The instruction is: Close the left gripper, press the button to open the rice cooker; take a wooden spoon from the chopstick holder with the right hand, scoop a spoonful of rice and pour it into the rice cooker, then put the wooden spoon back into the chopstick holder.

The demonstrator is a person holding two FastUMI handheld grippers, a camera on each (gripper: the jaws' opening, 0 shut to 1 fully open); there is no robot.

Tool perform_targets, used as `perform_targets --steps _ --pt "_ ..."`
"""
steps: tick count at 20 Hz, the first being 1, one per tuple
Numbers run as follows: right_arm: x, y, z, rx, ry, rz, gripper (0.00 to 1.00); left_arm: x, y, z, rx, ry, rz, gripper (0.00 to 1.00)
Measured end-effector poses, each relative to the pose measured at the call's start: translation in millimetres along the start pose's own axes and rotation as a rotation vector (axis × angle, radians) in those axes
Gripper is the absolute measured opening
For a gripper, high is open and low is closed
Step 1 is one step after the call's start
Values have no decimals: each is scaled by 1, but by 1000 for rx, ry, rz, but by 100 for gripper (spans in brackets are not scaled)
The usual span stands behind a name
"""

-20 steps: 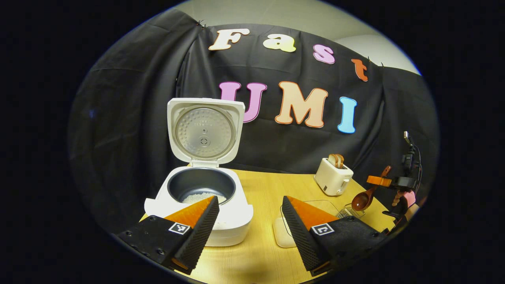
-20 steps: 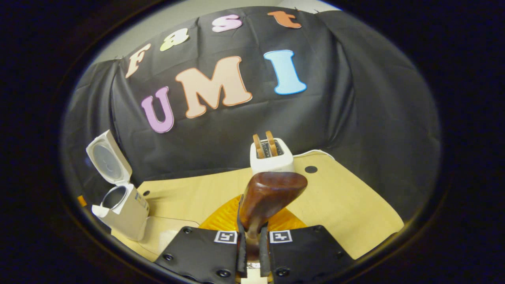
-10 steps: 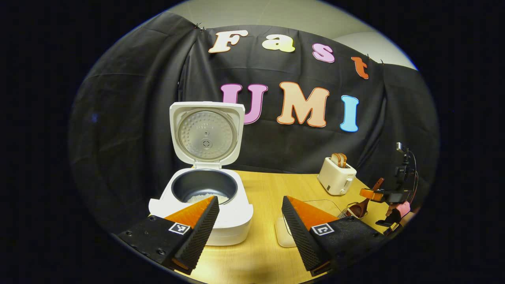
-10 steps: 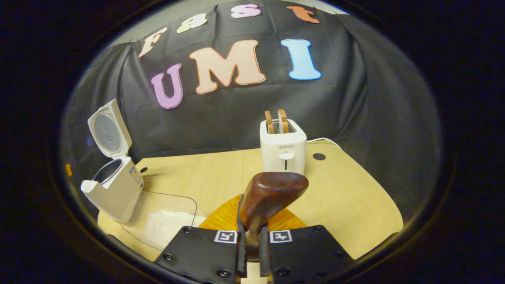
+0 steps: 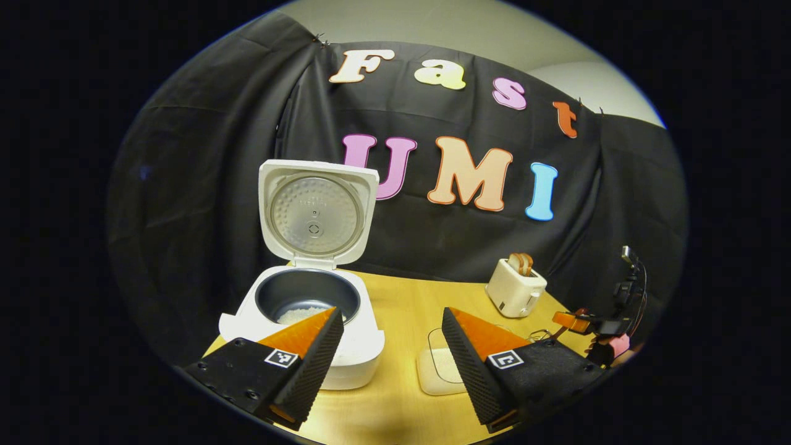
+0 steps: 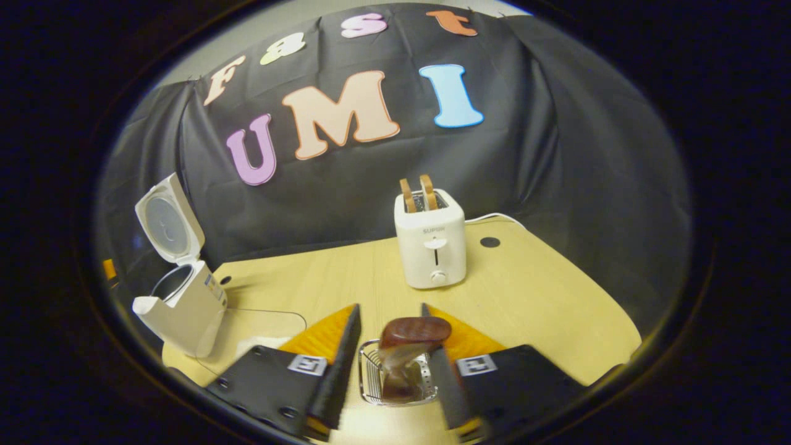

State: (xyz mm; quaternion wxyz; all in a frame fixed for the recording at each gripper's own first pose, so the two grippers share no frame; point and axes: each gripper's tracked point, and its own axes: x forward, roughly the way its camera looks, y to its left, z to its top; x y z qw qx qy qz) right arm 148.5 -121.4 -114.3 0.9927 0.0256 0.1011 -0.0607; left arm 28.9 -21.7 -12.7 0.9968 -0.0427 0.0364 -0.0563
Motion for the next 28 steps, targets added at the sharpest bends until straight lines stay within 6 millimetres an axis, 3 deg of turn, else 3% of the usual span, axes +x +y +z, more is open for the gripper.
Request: perform_targets --steps 3,7,14,17,23,25,28 --pt "-12 -16 1 14 -2 -34 95 5 5 20 -16 -35 -6 95" --pt "-37 -39 13 49 -37 -91 100 15 19 51 -38 -72 -4 95" --pt "-84 -65 40 69 -117 -172 100 42 71 132 -18 -145 71 94" --pt "-102 -61 44 79 -128 -181 100 61 94 168 -2 -189 105 94" --pt "-130 -41 40 74 -127 -181 100 116 129 222 45 -226 157 91" --pt "-137 -34 38 75 -127 -183 100 137 140 235 65 -232 167 90" --pt "-150 -25 30 75 -122 -201 100 169 157 241 23 -201 199 90"
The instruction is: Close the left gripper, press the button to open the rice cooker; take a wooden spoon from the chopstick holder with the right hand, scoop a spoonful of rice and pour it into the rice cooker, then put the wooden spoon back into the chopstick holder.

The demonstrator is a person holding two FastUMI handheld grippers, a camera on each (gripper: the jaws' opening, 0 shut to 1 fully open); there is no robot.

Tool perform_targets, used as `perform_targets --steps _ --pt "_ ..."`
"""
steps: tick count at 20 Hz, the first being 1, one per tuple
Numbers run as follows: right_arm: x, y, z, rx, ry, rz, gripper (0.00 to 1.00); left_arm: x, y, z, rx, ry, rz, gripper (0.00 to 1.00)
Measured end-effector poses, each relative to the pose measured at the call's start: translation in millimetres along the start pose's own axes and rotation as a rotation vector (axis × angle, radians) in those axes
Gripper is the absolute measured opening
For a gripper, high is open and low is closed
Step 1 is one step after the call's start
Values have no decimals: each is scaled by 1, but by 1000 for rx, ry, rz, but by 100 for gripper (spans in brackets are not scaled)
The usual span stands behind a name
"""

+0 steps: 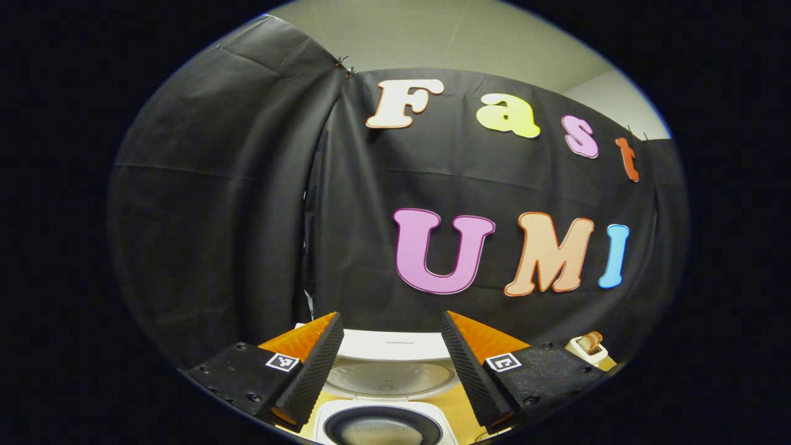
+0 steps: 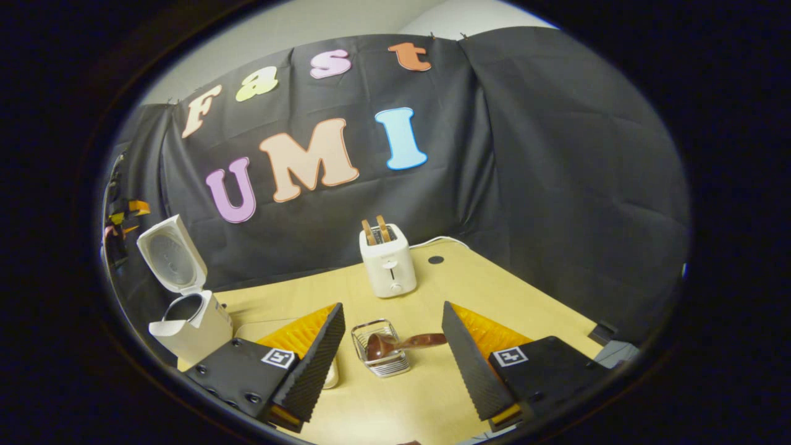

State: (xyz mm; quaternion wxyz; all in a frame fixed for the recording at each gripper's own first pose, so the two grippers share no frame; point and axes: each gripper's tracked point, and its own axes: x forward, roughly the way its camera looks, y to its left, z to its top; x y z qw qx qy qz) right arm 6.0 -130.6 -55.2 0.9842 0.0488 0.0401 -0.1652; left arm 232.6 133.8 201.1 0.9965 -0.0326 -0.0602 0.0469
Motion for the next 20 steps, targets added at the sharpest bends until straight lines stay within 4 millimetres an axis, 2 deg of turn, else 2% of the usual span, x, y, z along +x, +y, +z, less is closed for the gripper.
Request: perform_targets --steps 1,2,4,5,6,7,9,10,14,16,20 --pt "-4 0 -2 -2 -1 -11 100 10 2 -2 -16 15 3 93" --pt "-9 -2 -4 -4 -3 -23 100 20 5 -5 -19 28 11 90" --pt "-18 -3 -10 -6 3 -45 100 35 10 -9 20 40 29 94" --pt "-21 -5 -13 -5 7 -53 100 43 13 -9 49 44 36 90" --pt "-23 -7 -15 -2 13 -61 100 50 14 -9 74 48 39 93" --pt "-24 -8 -18 6 18 -66 100 55 13 -9 103 55 44 90" --pt "-26 -10 -19 21 20 -76 100 60 10 -15 132 73 41 93" --pt "-26 -11 -18 22 15 -78 100 62 7 -18 135 82 37 90" --pt "-26 -12 -9 21 1 -69 98 66 11 -36 122 128 43 90" --pt "-23 -12 -5 16 -1 -65 98 66 14 -31 119 115 50 91" --pt "-17 -10 0 3 -1 -46 98 59 12 -35 123 103 55 90"
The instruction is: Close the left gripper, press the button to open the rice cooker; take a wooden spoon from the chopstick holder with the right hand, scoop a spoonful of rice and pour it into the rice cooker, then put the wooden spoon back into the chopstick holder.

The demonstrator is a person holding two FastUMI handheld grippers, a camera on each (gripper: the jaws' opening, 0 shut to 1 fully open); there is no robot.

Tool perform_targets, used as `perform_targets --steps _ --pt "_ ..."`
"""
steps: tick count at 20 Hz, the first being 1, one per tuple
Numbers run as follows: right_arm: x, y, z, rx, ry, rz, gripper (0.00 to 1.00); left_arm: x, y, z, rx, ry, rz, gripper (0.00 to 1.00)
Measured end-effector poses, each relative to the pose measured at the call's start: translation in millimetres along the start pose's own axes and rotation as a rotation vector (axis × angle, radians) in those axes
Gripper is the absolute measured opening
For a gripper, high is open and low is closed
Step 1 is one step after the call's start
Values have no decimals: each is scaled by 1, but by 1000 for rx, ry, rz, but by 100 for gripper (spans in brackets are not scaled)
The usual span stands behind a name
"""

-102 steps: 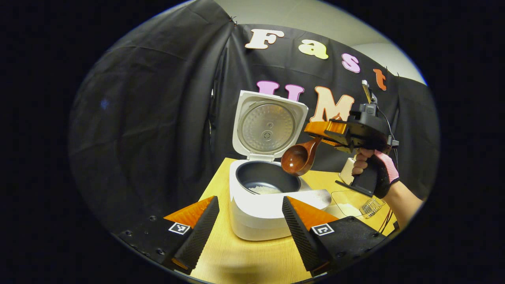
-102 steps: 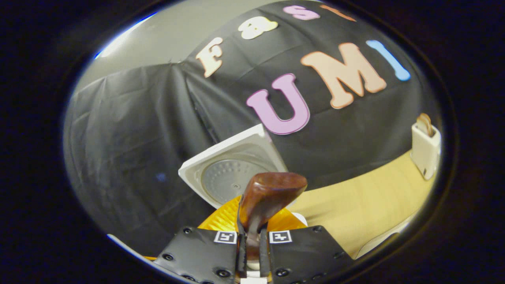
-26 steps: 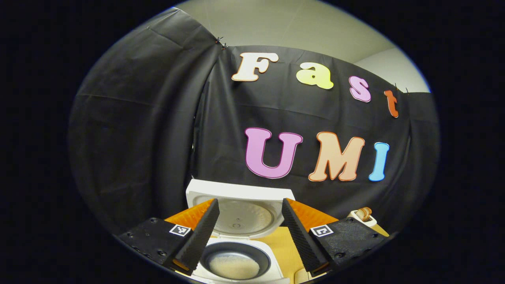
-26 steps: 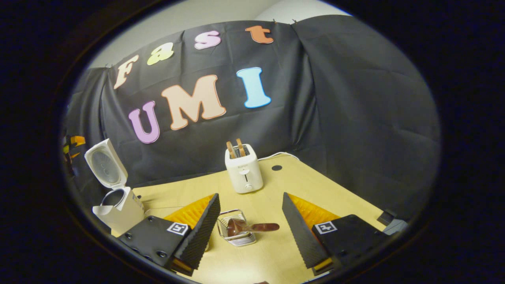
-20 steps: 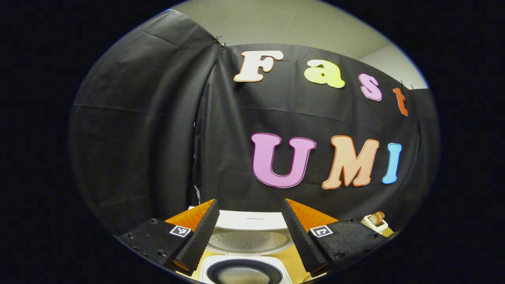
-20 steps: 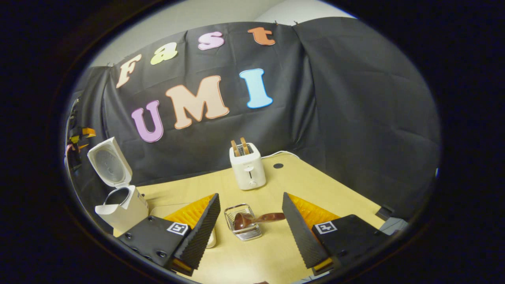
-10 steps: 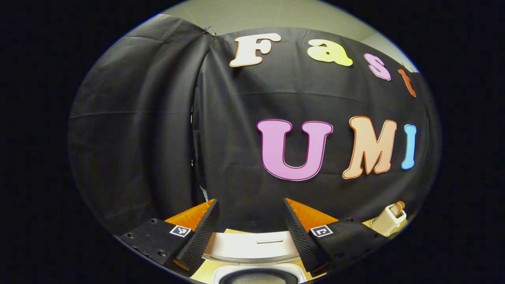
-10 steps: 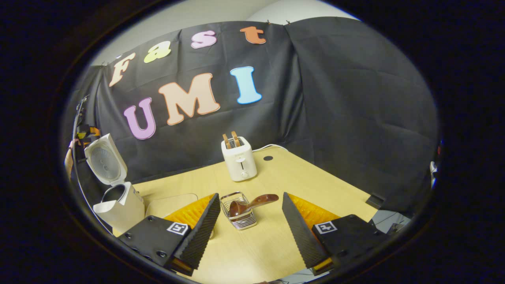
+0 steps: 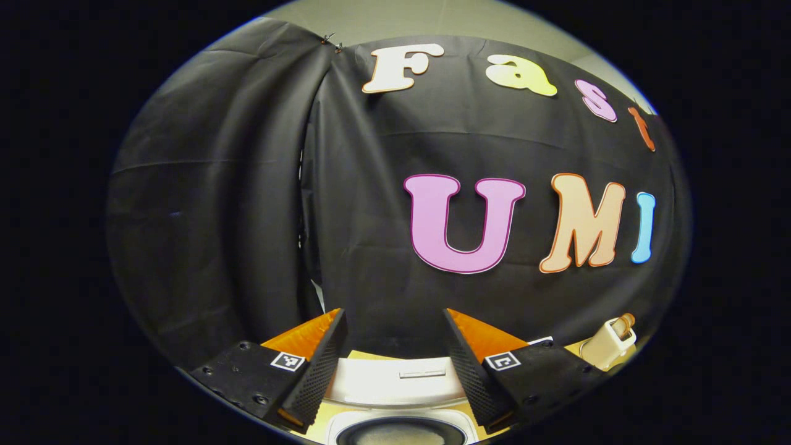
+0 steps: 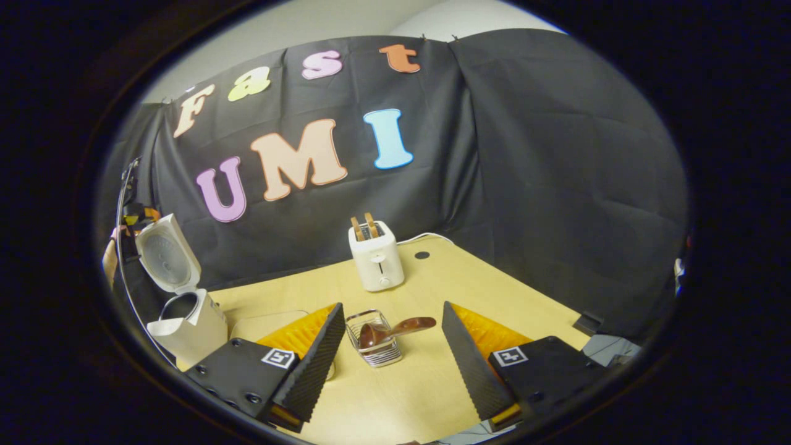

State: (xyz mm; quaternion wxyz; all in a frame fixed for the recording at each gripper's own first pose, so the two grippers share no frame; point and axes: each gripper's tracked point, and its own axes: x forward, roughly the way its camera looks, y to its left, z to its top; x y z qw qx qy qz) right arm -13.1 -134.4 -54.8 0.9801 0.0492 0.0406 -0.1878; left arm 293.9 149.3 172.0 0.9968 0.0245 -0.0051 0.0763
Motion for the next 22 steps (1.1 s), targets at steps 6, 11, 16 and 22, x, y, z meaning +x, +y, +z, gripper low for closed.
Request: perform_targets --steps 6,11,16,22 --pt "7 12 2 -2 4 53 99 -39 -3 -13 27 -33 -6 91" --pt "16 23 11 -25 -8 92 100 -88 -5 -40 29 -62 -21 91" --pt "21 34 19 -42 -20 121 100 -140 -9 -98 22 -2 -37 91" --pt "24 43 20 -50 -19 138 100 -174 -9 -181 6 121 -51 90"
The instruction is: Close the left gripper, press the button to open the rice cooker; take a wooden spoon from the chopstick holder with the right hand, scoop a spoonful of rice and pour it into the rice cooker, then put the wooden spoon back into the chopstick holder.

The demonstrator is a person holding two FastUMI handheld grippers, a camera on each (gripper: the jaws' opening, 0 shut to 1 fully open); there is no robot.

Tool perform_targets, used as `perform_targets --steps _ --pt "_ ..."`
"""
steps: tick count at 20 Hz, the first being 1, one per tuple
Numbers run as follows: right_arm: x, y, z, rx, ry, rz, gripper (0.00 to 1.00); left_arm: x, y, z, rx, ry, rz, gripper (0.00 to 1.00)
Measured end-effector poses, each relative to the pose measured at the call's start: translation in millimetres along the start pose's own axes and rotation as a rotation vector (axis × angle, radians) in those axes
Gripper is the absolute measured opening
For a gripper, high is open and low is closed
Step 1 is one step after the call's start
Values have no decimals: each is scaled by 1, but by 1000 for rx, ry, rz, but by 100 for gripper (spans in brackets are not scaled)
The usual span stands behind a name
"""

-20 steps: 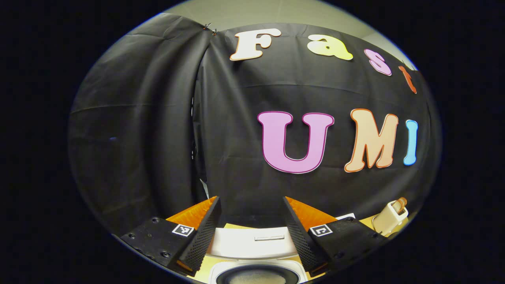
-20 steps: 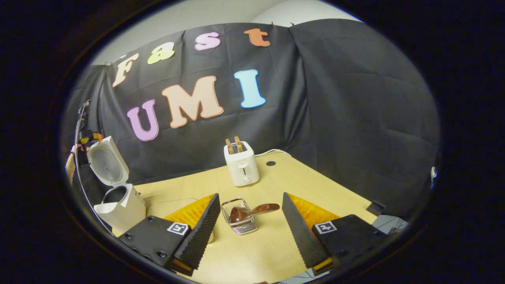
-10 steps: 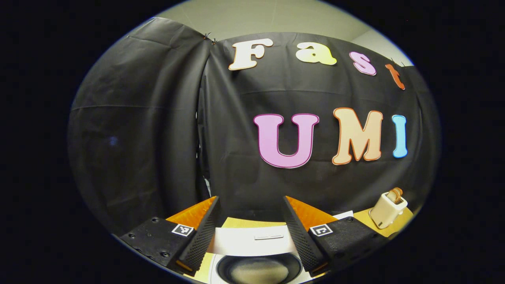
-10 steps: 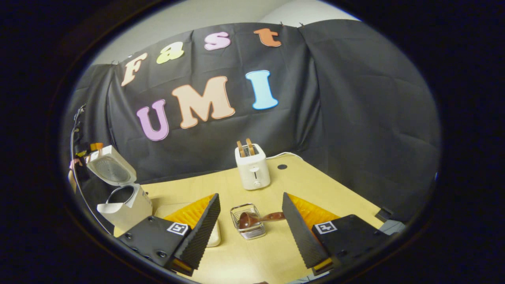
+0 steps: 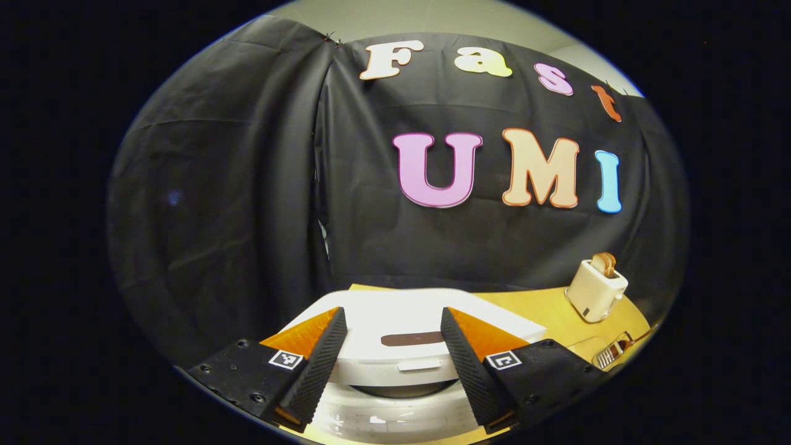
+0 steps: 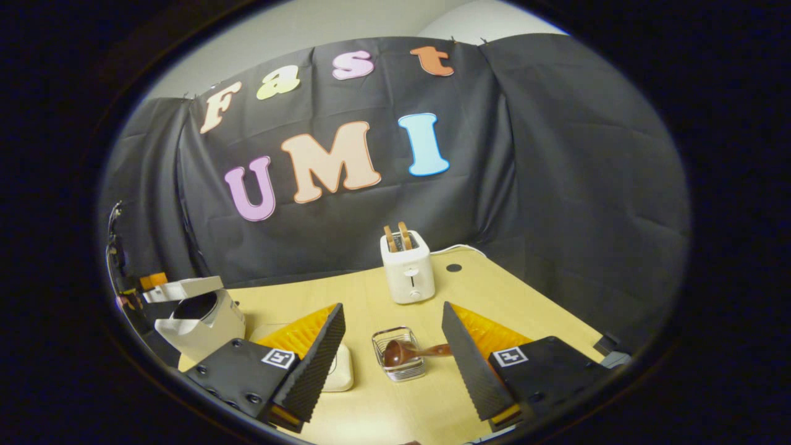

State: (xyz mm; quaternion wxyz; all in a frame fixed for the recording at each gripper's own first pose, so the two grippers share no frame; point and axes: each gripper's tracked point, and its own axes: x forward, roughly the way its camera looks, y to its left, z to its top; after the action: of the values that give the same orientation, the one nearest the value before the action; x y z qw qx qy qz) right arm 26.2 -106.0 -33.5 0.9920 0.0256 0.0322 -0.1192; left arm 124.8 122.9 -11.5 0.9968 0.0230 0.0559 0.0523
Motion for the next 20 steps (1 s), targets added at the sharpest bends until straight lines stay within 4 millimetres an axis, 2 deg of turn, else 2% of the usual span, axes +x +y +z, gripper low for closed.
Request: perform_targets --steps 5,11,20 --pt "2 5 0 -11 3 5 100 -1 -1 -56 4 56 15 91" --pt "5 6 -8 -6 28 -6 100 0 -1 -60 7 -9 20 92" --pt "9 23 0 -3 7 23 100 0 0 -55 2 -29 26 90"
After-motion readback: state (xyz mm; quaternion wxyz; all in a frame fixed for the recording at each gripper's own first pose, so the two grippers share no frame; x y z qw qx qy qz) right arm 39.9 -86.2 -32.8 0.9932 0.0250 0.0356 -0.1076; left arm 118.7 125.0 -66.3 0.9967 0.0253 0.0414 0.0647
